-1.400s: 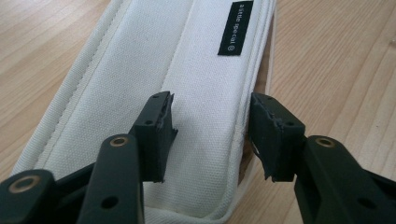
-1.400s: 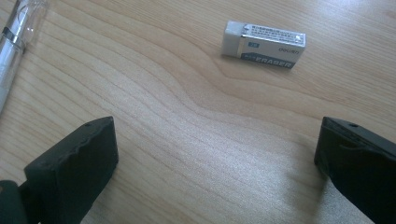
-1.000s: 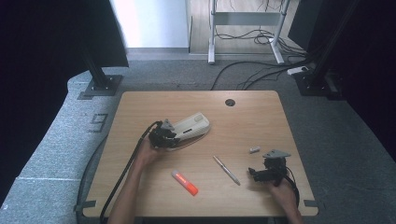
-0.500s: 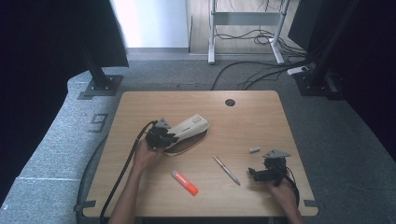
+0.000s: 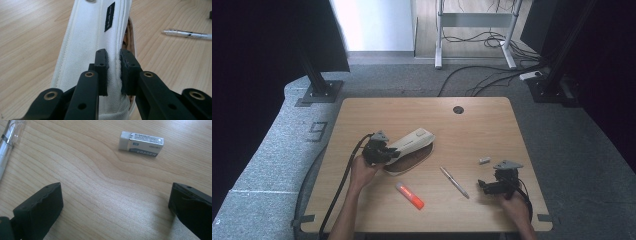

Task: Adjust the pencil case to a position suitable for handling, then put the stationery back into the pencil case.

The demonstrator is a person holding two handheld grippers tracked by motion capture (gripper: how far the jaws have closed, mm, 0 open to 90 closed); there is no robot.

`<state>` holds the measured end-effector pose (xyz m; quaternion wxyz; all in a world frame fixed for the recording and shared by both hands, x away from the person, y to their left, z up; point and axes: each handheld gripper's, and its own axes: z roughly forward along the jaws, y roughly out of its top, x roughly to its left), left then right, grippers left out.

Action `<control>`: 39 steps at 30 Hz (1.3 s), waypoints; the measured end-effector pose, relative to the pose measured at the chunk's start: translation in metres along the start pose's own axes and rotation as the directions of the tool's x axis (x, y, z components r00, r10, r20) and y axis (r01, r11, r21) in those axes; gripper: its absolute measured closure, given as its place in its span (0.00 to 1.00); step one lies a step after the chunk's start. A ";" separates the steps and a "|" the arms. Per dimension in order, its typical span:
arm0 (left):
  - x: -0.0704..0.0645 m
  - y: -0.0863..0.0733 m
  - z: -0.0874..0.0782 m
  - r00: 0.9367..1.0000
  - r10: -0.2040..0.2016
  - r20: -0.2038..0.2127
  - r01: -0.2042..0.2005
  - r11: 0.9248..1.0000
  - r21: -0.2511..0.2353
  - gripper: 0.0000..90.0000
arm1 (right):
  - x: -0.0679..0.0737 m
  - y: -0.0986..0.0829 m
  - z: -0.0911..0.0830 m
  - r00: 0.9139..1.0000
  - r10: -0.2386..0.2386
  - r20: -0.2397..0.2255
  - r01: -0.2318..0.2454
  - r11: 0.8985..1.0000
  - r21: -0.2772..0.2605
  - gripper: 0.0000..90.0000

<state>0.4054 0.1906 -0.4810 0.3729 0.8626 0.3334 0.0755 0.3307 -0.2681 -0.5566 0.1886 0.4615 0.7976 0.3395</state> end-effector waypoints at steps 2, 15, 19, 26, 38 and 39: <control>-0.002 -0.001 -0.003 1.000 0.005 0.006 -0.005 1.000 0.002 0.86 | 0.000 0.000 0.000 1.000 0.000 0.000 0.000 1.000 0.000 0.00; -0.008 -0.014 -0.014 0.999 -0.023 0.045 0.024 0.999 -0.025 0.86 | 0.000 0.000 0.000 1.000 -0.001 0.000 0.001 1.000 0.000 0.00; -0.009 -0.016 -0.018 0.998 -0.028 0.050 0.029 0.999 -0.025 0.86 | 0.000 0.000 0.000 1.000 0.000 0.000 0.000 1.000 0.000 0.00; -0.011 -0.019 -0.024 0.997 -0.048 0.068 0.051 0.998 -0.036 0.86 | 0.000 0.000 0.000 1.000 -0.001 0.000 0.001 1.000 0.000 0.00; -0.011 -0.022 -0.027 0.994 -0.063 0.085 0.067 0.996 -0.050 0.86 | -0.001 -0.001 -0.001 1.000 -0.011 -0.012 0.011 1.000 0.000 0.00; -0.010 -0.022 -0.028 0.995 -0.060 0.085 0.065 0.997 -0.052 0.86 | -0.001 -0.001 -0.001 1.000 -0.015 -0.014 0.015 1.000 0.000 0.00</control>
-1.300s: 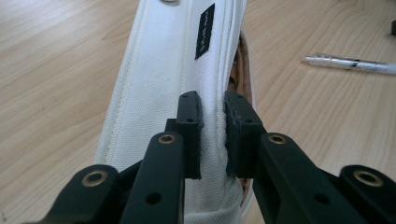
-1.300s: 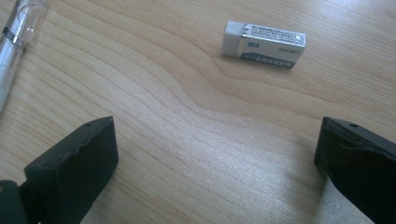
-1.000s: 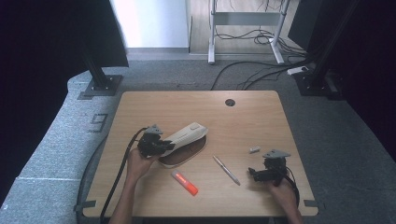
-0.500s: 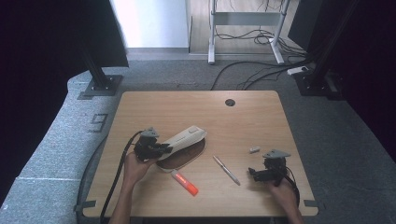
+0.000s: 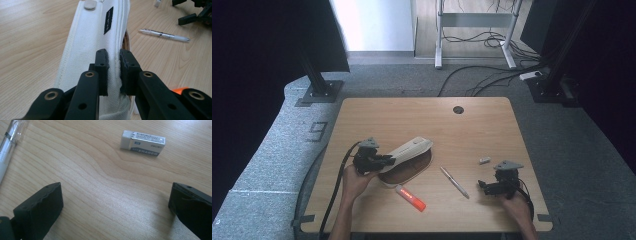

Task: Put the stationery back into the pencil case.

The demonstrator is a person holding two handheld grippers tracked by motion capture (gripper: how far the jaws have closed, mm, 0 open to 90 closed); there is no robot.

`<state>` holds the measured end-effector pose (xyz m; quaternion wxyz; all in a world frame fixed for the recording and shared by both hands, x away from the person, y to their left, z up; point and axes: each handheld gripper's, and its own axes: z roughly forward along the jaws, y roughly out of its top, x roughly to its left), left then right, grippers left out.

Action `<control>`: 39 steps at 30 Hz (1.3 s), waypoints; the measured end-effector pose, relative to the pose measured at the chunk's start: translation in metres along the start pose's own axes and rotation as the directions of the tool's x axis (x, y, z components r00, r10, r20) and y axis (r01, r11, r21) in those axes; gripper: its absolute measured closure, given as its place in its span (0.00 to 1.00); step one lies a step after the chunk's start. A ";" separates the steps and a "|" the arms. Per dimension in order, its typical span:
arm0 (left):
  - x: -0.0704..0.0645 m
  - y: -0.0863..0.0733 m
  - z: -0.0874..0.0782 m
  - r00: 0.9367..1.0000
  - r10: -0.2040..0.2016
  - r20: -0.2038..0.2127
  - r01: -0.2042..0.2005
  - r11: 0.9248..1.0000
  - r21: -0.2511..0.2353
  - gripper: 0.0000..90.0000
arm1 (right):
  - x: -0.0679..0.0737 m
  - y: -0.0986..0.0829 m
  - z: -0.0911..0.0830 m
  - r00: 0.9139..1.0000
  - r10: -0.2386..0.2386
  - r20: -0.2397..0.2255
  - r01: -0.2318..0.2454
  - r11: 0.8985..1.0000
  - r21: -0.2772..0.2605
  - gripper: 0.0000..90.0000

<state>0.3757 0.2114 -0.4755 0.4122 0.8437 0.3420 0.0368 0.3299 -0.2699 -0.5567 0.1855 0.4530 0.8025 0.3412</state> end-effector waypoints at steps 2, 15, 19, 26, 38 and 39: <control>0.001 0.000 0.000 1.000 0.000 0.001 0.000 1.000 -0.003 0.86 | -0.001 0.000 -0.001 1.000 -0.009 -0.012 0.009 1.000 0.001 0.00; 0.001 -0.001 0.000 1.000 0.003 0.010 -0.003 1.000 -0.004 0.86 | -0.007 0.004 -0.003 0.999 0.007 -0.045 -0.006 1.000 0.029 0.00; 0.001 -0.001 0.001 1.000 0.004 0.011 -0.004 1.000 -0.004 0.86 | -0.011 0.007 -0.004 0.999 0.021 -0.046 -0.021 1.000 0.015 0.03; 0.000 -0.001 0.001 1.000 0.010 0.011 -0.010 1.000 0.000 0.86 | -0.023 0.017 0.001 0.998 0.065 -0.012 -0.065 0.998 -0.006 0.14; -0.001 -0.002 0.002 1.000 0.019 0.015 -0.019 1.000 0.008 0.86 | -0.031 0.033 0.021 0.993 0.114 -0.012 -0.114 0.993 -0.007 0.24; -0.001 -0.002 0.002 1.000 0.020 0.014 -0.020 1.000 0.008 0.86 | -0.030 0.034 0.022 0.994 0.110 -0.009 -0.111 0.994 -0.009 0.24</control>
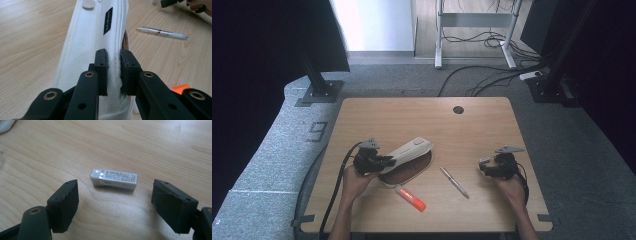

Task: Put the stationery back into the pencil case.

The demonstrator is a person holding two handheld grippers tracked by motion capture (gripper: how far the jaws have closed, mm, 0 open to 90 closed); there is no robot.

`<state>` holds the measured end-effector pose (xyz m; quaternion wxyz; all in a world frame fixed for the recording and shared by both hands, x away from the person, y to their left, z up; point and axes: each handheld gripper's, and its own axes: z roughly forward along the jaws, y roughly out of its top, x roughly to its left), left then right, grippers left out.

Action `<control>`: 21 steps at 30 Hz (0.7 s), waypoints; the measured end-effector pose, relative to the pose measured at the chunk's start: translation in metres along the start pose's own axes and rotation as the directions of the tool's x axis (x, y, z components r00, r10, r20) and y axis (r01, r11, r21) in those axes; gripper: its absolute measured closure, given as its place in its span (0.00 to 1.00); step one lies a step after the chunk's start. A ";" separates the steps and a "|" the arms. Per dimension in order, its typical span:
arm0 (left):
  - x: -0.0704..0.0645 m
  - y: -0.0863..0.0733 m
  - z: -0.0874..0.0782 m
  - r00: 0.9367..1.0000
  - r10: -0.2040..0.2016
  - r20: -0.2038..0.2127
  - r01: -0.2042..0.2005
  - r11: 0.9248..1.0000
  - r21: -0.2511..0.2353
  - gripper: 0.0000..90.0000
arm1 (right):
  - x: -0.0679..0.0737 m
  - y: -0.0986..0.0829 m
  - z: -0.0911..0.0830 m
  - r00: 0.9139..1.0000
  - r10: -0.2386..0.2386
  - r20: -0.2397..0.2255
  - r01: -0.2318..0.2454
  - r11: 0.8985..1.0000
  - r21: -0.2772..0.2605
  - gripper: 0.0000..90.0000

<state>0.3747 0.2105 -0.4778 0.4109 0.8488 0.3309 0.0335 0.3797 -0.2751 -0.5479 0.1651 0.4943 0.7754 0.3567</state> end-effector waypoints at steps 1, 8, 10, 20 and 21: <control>0.000 0.000 0.000 1.000 0.003 0.000 -0.003 1.000 0.002 0.86 | 0.001 0.001 0.001 1.000 -0.001 0.001 0.001 1.000 0.001 0.25; -0.001 0.000 0.001 1.000 0.006 0.001 -0.006 1.000 0.005 0.86 | 0.004 0.008 0.007 1.000 0.014 0.022 -0.014 1.000 0.007 0.28; -0.001 0.000 0.000 1.000 0.006 0.002 -0.006 1.000 0.005 0.86 | 0.006 0.009 0.008 0.999 0.006 0.040 -0.006 1.000 0.007 0.31; 0.000 -0.001 0.000 1.000 0.009 0.004 -0.009 1.000 0.005 0.86 | 0.010 0.010 0.009 0.996 -0.022 0.082 0.022 1.000 0.004 0.51; 0.000 -0.001 0.000 1.000 0.007 0.003 -0.007 1.000 0.003 0.86 | 0.010 0.010 0.008 0.996 -0.023 0.081 0.022 1.000 0.006 0.51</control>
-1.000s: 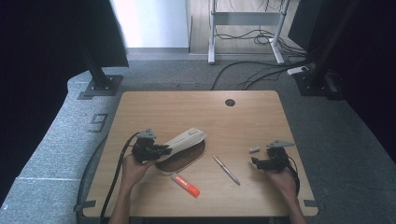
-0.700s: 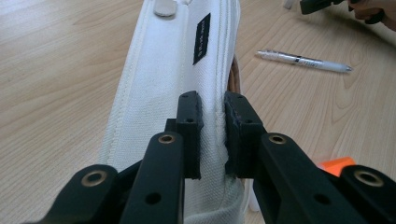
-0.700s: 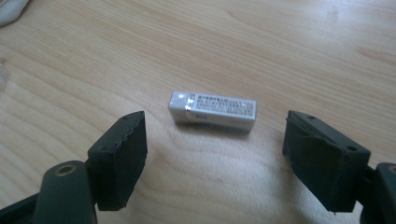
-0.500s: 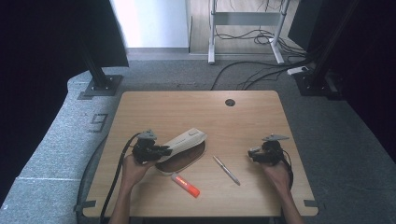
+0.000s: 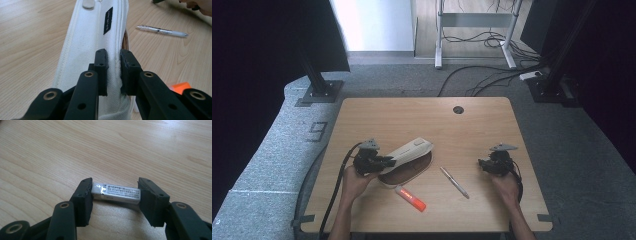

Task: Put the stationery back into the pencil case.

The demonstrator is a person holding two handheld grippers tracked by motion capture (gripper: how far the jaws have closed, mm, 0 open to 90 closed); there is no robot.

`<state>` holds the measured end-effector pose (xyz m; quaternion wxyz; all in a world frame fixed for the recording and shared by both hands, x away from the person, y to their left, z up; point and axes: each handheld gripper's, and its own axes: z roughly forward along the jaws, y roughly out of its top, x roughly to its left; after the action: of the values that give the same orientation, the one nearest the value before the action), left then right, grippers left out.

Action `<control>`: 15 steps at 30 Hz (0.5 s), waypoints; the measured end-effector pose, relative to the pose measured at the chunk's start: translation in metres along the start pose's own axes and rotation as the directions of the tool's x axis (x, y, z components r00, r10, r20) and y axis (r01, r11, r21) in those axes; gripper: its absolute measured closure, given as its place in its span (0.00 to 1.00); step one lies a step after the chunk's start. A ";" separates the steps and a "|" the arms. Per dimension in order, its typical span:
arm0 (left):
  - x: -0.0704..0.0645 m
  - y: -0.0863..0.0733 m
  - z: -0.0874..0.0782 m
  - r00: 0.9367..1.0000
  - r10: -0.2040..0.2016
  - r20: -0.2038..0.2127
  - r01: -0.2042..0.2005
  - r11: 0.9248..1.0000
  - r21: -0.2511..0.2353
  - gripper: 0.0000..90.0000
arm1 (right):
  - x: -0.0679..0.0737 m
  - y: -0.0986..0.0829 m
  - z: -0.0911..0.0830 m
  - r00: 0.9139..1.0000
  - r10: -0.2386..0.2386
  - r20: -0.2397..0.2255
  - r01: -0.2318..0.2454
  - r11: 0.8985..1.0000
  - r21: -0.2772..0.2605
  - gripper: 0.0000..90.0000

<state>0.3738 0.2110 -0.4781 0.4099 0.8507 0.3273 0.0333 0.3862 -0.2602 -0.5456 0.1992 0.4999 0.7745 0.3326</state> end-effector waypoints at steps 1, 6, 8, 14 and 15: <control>0.000 0.000 0.000 1.000 -0.001 -0.001 0.001 1.000 -0.002 0.86 | 0.000 0.000 0.000 1.000 0.001 -0.002 -0.001 1.000 -0.002 0.52; 0.001 -0.001 -0.001 1.000 -0.014 -0.004 0.014 1.000 -0.018 0.86 | -0.001 0.002 -0.006 1.000 0.010 -0.025 -0.010 1.000 -0.022 0.52; 0.002 -0.001 -0.001 1.000 -0.017 -0.005 0.017 1.000 -0.023 0.86 | 0.000 0.004 -0.008 0.999 0.007 -0.040 -0.008 1.000 -0.030 0.52; 0.002 -0.001 -0.002 1.000 -0.020 -0.012 0.020 0.999 -0.032 0.86 | 0.009 0.012 -0.011 0.996 -0.013 -0.093 0.008 0.999 -0.047 0.52; 0.002 -0.001 -0.002 1.000 -0.020 -0.012 0.020 0.999 -0.032 0.86 | 0.011 0.014 -0.011 0.995 -0.016 -0.100 0.011 0.999 -0.047 0.52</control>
<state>0.3741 0.2134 -0.4778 0.4219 0.8405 0.3377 0.0395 0.3834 -0.2502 -0.5279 0.1738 0.4724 0.7789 0.3740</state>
